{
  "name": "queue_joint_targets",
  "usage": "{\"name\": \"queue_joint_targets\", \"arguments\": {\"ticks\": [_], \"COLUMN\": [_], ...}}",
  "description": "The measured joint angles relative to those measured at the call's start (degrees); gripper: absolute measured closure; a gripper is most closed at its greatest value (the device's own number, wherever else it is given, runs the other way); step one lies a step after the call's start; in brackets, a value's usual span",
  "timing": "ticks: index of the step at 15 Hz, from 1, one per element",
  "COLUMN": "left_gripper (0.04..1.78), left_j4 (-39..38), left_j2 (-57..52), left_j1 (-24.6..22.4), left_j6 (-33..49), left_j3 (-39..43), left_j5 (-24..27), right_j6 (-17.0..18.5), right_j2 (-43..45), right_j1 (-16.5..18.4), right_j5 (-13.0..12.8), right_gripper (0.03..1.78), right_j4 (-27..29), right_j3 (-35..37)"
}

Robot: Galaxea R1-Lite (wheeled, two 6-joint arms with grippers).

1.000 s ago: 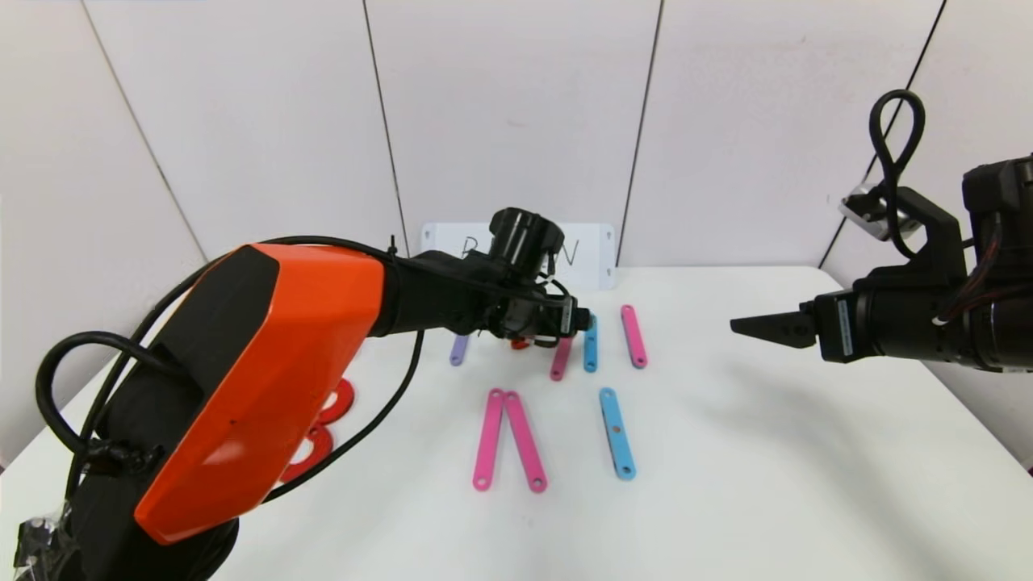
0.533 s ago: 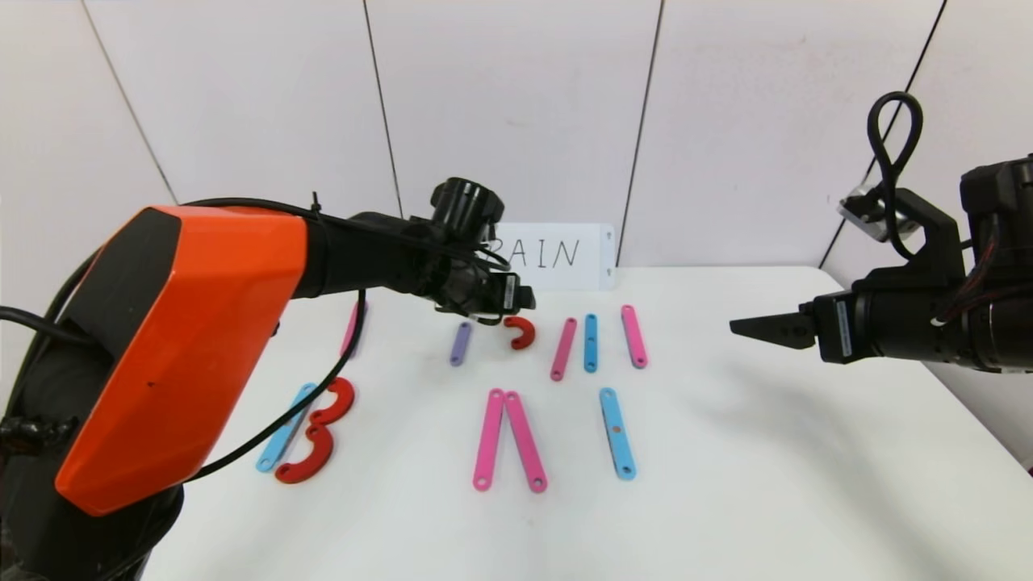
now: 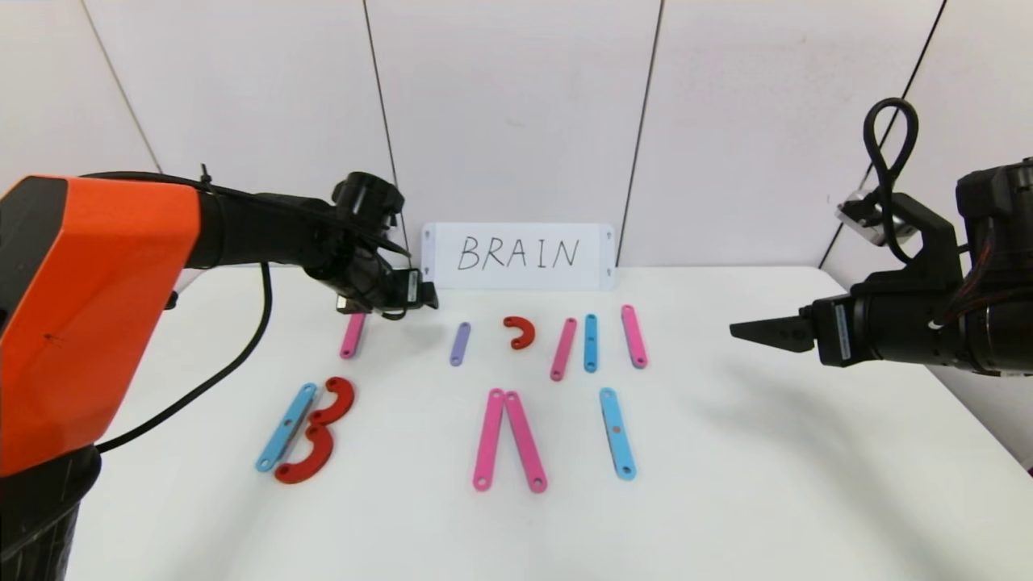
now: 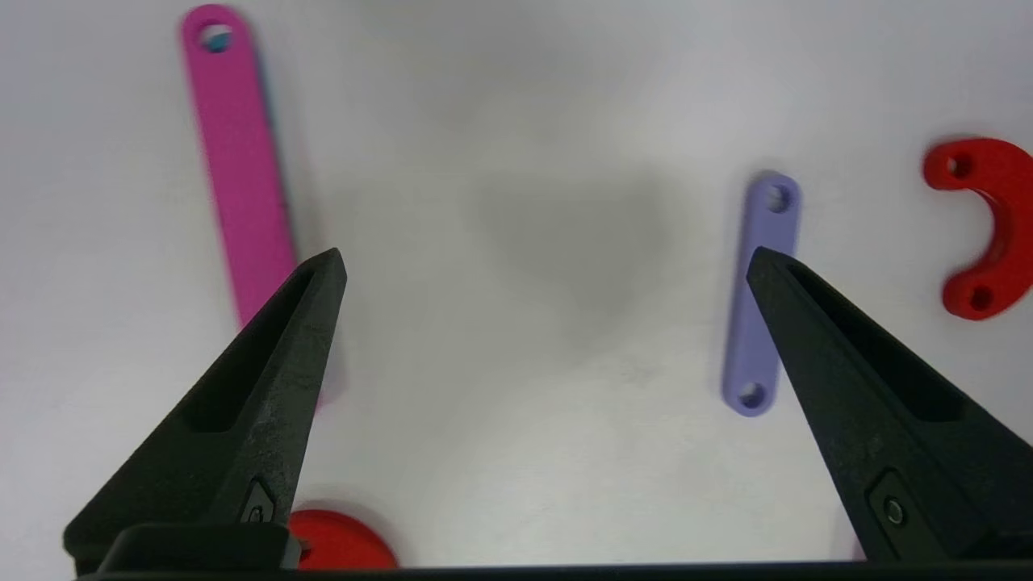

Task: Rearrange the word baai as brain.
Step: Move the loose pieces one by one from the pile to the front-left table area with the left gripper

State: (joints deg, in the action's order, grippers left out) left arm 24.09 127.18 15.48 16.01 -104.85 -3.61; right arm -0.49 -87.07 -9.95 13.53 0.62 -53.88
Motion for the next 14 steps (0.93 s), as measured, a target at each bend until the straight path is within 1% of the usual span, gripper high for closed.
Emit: {"name": "queue_joint_targets", "arguments": {"ticks": [3,7,14], "left_gripper": [0.08,0.08,0.08], "left_j4": [0.16,0.07,0.02], "left_j2": [-1.19,-1.27,1.84], "left_j1": [-3.89,-7.02,-8.81], "left_j6": [0.04,-0.16,-1.07], "left_j3": [1.30,2.71,2.05], "left_j5": [-0.24,-0.30,-0.29], "right_j6": [-0.02,-0.02,-0.02], "right_j2": [-0.28,-0.50,-0.80], "right_j1": [-0.05,-0.05,-0.05], "right_j5": [0.00,-0.02,-0.02], "right_gripper": [0.07,0.07,0.07], "right_j4": [0.00,0.00,-0.02], "right_j3": [0.02,0.02,0.05]}}
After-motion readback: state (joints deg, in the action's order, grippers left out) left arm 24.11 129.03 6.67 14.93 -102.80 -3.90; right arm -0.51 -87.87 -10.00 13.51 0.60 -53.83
